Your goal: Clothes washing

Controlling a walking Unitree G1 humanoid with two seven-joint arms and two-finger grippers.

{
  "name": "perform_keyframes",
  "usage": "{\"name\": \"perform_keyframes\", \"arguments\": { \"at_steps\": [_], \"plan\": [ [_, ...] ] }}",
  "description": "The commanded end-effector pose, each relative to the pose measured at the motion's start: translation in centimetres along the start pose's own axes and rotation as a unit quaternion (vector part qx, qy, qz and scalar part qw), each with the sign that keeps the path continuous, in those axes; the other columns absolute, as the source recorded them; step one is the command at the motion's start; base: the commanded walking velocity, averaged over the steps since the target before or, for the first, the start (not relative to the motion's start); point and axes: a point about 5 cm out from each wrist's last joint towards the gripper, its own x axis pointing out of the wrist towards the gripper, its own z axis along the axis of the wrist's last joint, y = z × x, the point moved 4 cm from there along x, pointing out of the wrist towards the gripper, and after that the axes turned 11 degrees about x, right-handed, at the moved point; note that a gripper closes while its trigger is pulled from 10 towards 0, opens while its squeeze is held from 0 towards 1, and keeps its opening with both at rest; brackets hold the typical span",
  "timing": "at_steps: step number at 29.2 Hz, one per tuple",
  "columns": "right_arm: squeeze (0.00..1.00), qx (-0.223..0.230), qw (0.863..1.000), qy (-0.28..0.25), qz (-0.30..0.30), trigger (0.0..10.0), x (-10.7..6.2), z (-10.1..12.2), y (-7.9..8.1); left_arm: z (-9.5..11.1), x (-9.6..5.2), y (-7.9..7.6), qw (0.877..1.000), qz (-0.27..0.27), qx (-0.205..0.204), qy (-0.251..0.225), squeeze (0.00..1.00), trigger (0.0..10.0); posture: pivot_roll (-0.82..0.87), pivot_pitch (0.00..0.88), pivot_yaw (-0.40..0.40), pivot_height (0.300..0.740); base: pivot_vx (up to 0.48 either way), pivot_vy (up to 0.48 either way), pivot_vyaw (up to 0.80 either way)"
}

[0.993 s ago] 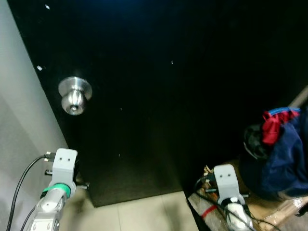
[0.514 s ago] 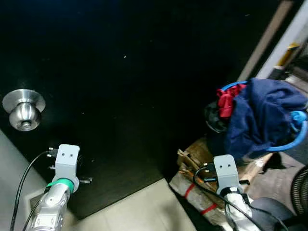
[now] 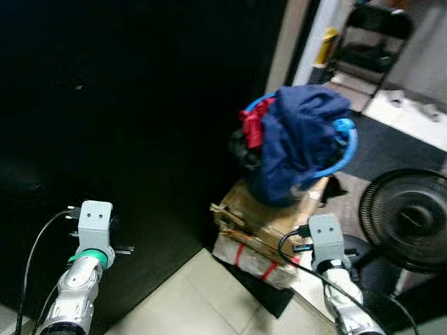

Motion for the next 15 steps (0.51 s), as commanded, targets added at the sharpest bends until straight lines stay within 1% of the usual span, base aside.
{"name": "perform_keyframes", "arguments": {
  "at_steps": [1,2,8,11,13,14,15],
  "plan": [
    [0.00,0.006,1.000,0.007,0.003,10.0,0.0,-0.2,0.3,-0.1,-0.1,-0.1,1.000,0.000,-0.009,-0.001,0.00,10.0,0.02,0.010,0.008,0.740,0.000,0.000,-0.80],
    [0.00,0.009,1.000,0.000,0.004,10.0,0.2,0.3,0.4,0.5,0.1,0.0,1.000,0.002,-0.014,-0.010,0.00,10.0,0.02,0.012,0.008,0.740,0.000,0.000,-0.80],
    [0.00,0.012,1.000,-0.004,0.005,10.0,0.4,0.6,0.5,1.0,0.3,0.0,1.000,0.001,-0.011,-0.015,0.00,10.0,0.02,0.013,0.007,0.740,0.000,0.000,-0.80],
    [0.00,0.017,1.000,-0.012,0.003,10.0,0.6,1.2,0.6,2.2,0.4,0.3,0.999,0.006,-0.012,-0.034,0.00,10.0,0.02,0.024,0.010,0.740,0.000,0.000,-0.80],
    [0.00,0.019,1.000,-0.014,0.003,10.0,0.6,1.3,0.6,2.5,0.4,0.4,0.999,0.008,-0.013,-0.039,0.00,10.0,0.02,0.024,0.010,0.740,0.000,0.000,-0.80],
    [0.00,0.021,1.000,-0.018,0.003,10.0,0.7,1.5,0.6,3.1,0.5,0.7,0.999,0.015,-0.011,-0.048,0.00,10.0,0.02,0.025,0.010,0.740,0.000,0.000,-0.80],
    [0.00,0.021,1.000,-0.018,0.003,10.0,0.7,1.5,0.6,3.1,0.5,0.7,0.999,0.015,-0.011,-0.048,0.00,10.0,0.02,0.025,0.010,0.740,0.000,0.000,-0.80]
  ]
}}
